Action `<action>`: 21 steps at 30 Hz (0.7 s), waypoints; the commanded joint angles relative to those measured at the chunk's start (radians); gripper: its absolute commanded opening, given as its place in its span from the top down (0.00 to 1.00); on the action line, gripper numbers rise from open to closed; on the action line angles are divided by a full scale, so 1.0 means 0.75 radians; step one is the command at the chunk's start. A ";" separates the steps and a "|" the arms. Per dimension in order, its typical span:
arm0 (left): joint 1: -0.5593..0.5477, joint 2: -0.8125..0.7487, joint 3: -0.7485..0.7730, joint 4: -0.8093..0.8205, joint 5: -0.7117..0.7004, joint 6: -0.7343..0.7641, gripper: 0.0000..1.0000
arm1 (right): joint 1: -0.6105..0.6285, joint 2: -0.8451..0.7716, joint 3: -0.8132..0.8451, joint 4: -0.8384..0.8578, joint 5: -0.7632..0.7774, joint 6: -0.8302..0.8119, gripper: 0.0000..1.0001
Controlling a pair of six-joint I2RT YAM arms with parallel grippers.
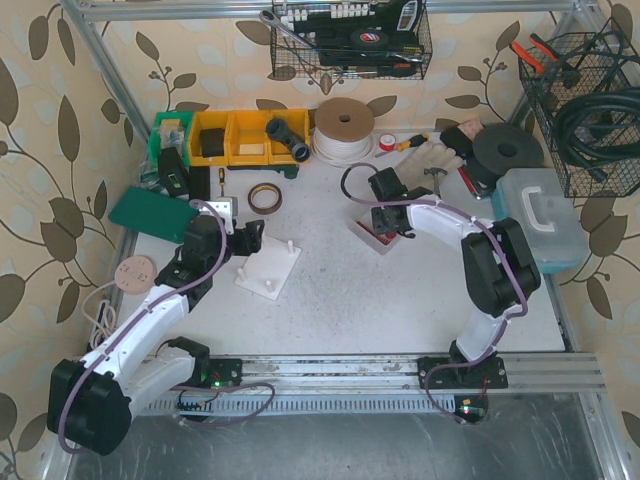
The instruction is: Install the large spring
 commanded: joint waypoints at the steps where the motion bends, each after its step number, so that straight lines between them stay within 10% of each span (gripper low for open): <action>1: -0.018 -0.036 0.000 0.044 -0.045 0.025 0.21 | 0.015 0.071 0.066 -0.083 0.038 0.071 0.51; 21: -0.052 -0.079 0.007 0.003 -0.110 0.046 0.21 | 0.035 0.060 0.043 -0.036 0.055 0.041 0.64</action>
